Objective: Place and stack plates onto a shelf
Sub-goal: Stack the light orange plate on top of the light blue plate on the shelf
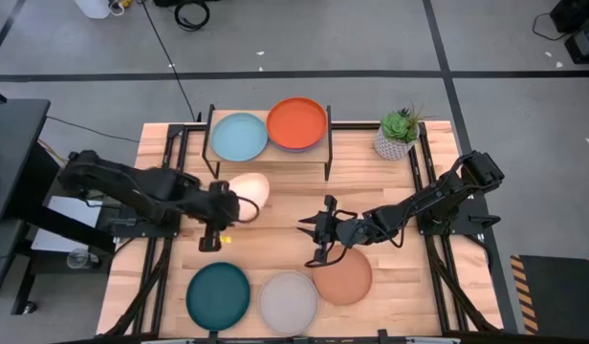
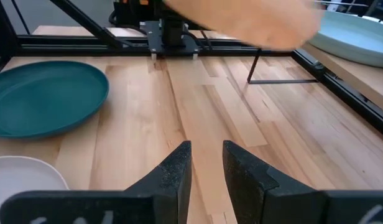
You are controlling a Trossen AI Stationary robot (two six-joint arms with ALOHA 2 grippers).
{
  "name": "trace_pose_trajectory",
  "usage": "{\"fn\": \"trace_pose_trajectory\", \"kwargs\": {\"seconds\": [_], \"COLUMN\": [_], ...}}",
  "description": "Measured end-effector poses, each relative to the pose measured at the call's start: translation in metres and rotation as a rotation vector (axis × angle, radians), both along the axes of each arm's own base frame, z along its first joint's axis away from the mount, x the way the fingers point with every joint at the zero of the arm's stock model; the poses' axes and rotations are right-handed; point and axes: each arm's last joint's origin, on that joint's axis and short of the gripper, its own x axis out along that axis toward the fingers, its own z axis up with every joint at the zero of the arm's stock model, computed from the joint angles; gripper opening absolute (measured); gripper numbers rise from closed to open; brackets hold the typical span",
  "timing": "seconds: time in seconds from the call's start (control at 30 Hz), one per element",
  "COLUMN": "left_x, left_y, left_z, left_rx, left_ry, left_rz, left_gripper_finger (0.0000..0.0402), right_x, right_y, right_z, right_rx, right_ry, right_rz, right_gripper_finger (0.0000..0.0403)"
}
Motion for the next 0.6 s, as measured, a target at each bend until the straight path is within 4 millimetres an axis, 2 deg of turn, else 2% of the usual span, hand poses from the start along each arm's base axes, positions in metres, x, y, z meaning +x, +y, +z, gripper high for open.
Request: {"fn": "trace_pose_trajectory", "kwargs": {"seconds": [0.13, 0.3, 0.4, 0.6], "left_x": [-0.008, -0.013, -0.014, 0.003], "left_y": [0.006, 0.021, 0.04, 0.083], "left_z": [0.032, 0.058, 0.054, 0.038], "left_rx": [0.032, 0.25, 0.334, 0.428], "left_ry": [-0.148, -0.263, -0.18, -0.002], "left_rz": [0.002, 0.098, 0.143, 0.158], "left_gripper_finger": [0.0016, 0.0016, 0.0016, 0.0016], "right_x": [0.0, 0.0, 0.001, 0.001], "right_y": [0.0, 0.0, 0.0, 0.0], "right_z": [0.0, 0.001, 0.002, 0.003], "right_rx": [0.002, 0.005, 0.004, 0.004], "right_ry": [-0.005, -0.014, -0.016, -0.027], "right_rz": [0.0, 0.0, 0.001, 0.002], "right_gripper_finger": [0.0097, 0.0097, 0.0097, 0.0097]}}
